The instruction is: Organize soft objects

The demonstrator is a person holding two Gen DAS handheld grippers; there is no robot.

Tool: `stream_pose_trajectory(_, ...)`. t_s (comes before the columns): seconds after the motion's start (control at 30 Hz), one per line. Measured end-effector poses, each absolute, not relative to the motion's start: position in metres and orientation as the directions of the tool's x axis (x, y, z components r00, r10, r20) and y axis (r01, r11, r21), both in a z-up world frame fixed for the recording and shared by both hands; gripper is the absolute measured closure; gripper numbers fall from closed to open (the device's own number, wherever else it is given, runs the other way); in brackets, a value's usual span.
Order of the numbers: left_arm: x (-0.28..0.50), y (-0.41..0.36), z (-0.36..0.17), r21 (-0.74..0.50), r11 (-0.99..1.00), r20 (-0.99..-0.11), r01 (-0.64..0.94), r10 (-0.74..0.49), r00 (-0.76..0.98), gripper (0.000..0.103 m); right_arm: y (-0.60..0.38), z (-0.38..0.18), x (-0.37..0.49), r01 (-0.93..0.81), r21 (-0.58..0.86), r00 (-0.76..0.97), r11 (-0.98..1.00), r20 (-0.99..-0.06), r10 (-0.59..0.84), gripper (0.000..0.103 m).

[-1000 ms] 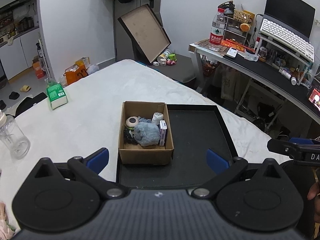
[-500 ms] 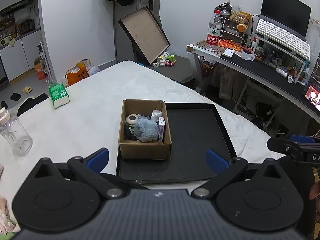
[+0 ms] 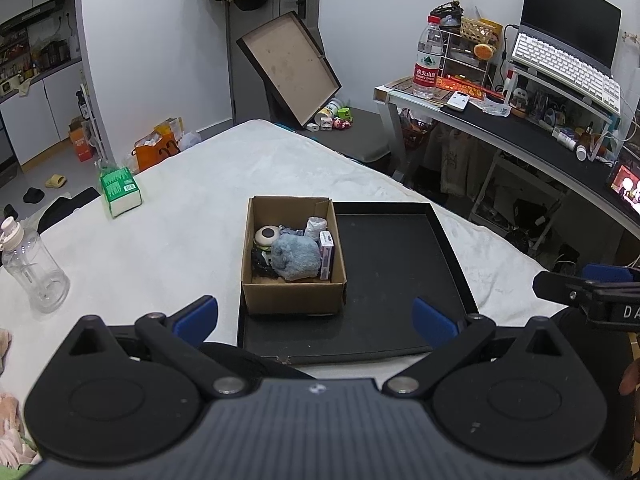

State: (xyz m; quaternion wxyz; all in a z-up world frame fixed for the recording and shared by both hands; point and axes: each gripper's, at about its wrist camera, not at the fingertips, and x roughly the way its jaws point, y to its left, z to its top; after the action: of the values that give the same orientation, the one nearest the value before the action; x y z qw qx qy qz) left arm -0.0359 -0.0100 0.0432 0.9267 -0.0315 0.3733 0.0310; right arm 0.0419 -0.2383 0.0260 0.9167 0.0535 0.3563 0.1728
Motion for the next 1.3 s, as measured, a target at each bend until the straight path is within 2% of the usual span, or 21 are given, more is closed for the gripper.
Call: stream_pose_trajectory(1.3, -0.0341, -0.0101, 0.0374, -0.039, 0.996, -0.706, -0.075, 0.026, 0.708, 0.0, -0.2341, 0.0228, 0.042, -0.284, 0.203, 0.667, 0.937, -0.661, 0.345, 0.0)
